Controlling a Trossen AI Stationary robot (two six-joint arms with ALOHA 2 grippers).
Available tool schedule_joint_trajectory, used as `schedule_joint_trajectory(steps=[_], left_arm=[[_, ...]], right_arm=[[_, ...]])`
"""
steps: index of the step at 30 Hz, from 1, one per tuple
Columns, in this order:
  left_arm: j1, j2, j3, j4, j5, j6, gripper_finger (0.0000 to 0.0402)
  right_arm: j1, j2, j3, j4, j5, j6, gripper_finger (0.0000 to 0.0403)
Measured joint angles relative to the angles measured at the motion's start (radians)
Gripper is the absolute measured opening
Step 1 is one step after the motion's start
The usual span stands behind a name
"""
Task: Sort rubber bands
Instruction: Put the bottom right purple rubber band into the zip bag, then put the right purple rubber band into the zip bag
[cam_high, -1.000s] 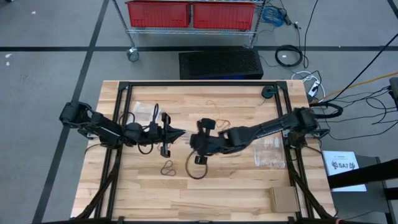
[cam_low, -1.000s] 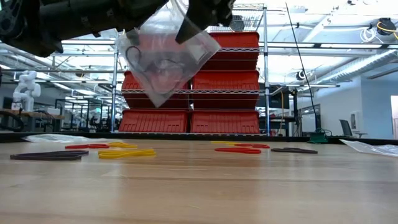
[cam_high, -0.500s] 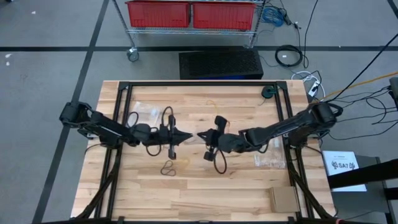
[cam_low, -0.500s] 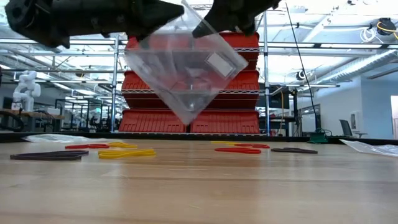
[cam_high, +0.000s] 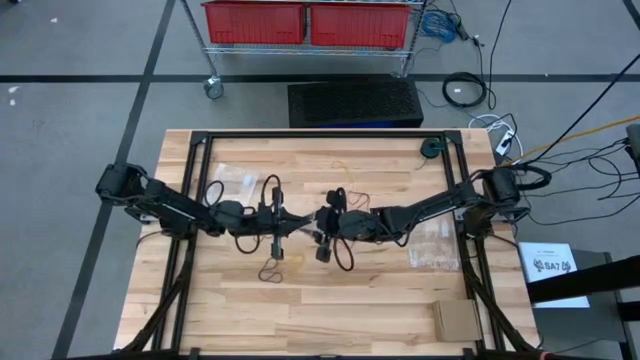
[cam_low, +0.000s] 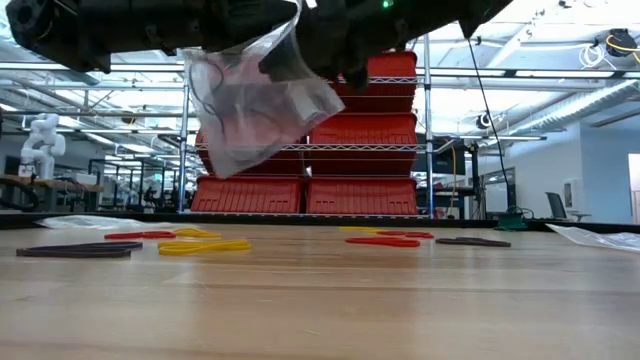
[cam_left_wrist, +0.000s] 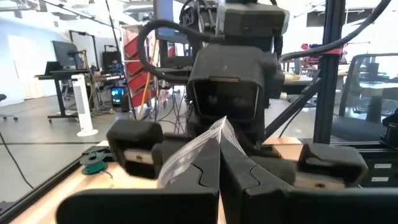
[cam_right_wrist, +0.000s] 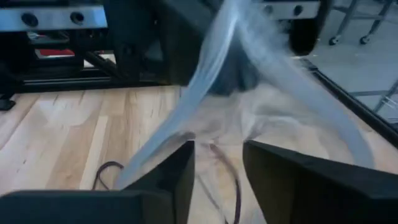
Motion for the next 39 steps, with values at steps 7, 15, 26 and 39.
schedule_joint_trajectory(steps=[7, 15, 26, 39], left_arm=[[0.0, 0.0, 0.0, -0.001, 0.0, 0.0, 0.0], [-0.001, 0.001, 0.0, -0.006, 0.003, 0.002, 0.0], [0.001, 0.0, 0.0, -0.002, 0.0, 0.005, 0.0], [0.001, 0.0, 0.0, -0.007, 0.0, 0.005, 0.0]], right_arm=[[0.009, 0.0, 0.0, 0.003, -0.002, 0.038, 0.0217], [0.052, -0.052, 0.001, -0.144, -0.003, 0.123, 0.0277], [0.096, -0.262, 0.0, -0.348, -0.003, 0.153, 0.0279], [0.107, -0.454, 0.001, -0.74, 0.109, 0.306, 0.0276]])
